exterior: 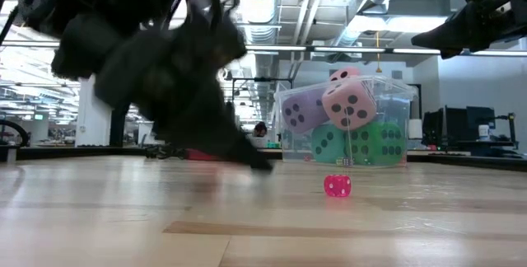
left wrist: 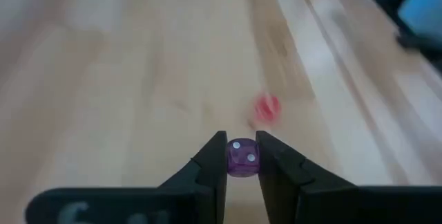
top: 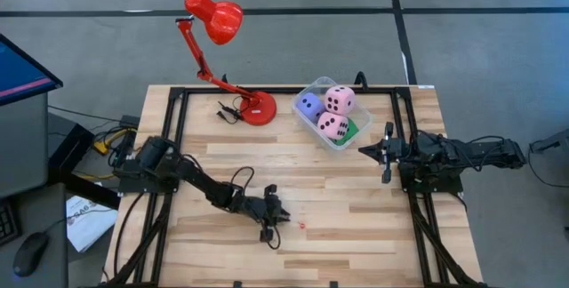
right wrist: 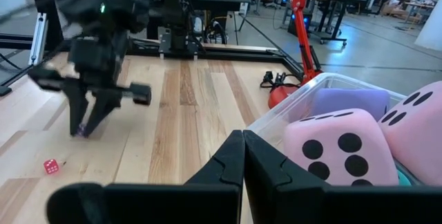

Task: Pick & Place Dice
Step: Put the small purple dice into the transparent bin

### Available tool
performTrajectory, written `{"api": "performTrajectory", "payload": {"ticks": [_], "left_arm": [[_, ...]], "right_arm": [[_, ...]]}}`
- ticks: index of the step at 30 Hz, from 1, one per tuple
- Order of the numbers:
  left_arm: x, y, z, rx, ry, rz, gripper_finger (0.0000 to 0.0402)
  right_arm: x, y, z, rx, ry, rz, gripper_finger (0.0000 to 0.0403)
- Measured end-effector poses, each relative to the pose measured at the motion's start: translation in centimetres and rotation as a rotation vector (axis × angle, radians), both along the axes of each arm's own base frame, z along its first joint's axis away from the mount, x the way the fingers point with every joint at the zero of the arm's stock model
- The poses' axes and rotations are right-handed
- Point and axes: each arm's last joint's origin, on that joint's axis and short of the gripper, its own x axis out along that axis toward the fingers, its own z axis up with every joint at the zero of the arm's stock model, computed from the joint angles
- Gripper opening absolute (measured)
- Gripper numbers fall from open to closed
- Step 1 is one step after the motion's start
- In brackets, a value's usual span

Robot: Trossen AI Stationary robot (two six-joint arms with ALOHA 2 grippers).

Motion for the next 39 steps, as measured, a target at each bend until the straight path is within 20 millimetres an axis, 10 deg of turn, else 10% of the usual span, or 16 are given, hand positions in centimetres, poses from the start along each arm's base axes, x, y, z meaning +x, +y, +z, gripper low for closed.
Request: {"api": "performTrajectory", "payload": {"ticks": [20,28,39], "left_arm": [[1.6,12.9,11.1,0.217,-0.426,0.34,0.0054],[1.8,17.8,11.4,0.238,-0.45,0.488,0.0054],[7.3,18.8,10.9,0.31,-0.453,0.472,0.0054]], "right_arm": [[0.0,0.0,0.2,0.001,-0.016,0.0,0.0],[0.0,0.0,0.2,0.001,-0.017,0.0,0.0],[0.0,0.0,0.2,0.001,-0.022,0.0,0.0]]}}
